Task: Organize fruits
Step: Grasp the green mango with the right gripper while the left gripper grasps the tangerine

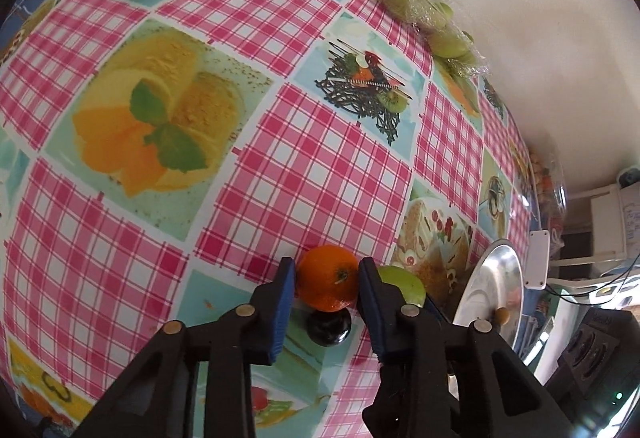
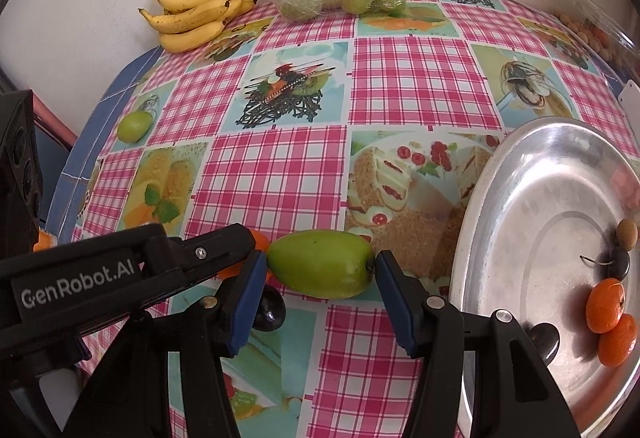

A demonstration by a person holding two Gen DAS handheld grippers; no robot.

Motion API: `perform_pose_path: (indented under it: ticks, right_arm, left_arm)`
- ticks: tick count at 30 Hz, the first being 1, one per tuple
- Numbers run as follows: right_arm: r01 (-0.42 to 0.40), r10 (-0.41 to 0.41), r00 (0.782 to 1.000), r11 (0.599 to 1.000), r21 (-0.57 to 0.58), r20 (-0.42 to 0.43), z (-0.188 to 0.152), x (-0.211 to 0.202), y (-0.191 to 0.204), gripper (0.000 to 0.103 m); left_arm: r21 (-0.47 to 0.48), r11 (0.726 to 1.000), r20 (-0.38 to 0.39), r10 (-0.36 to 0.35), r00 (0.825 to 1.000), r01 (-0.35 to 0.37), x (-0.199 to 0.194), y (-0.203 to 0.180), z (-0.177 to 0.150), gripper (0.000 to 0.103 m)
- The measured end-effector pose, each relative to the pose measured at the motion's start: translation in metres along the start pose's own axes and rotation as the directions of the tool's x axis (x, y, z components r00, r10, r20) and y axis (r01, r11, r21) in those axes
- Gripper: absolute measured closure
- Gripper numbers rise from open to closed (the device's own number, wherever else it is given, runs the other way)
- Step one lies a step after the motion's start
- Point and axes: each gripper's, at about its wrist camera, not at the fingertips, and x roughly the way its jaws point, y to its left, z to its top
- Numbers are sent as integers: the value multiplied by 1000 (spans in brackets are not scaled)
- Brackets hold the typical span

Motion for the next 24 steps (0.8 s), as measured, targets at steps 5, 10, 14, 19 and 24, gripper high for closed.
perform_pose_path:
  ticks: [5, 10, 14, 19, 24]
  right_arm:
    - [-17, 17, 1000, 1000, 21, 0, 0, 0, -3, 45]
    - [-19, 19, 1000, 999, 26, 3, -1, -2, -4, 45]
    - [-20, 20, 1000, 999, 25, -1, -1, -1, -4, 45]
    - [-22, 22, 1000, 999, 31, 2, -2, -2, -5, 45]
    - [-23, 22, 1000, 999, 33, 3, -2, -3, -5, 45]
  left_arm:
    - [-24, 1000, 0, -10, 1000, 10, -1, 4, 0, 69]
    - [-23, 1000, 29, 5, 1000, -4, -8, 5, 2, 76]
    - [-40, 999, 61, 25, 998, -23, -14, 11, 5, 77]
    - [-116, 988, 125, 111, 986, -97, -30, 33, 13, 77]
    - [-143, 988, 143, 86, 986, -65, -40, 40, 17, 77]
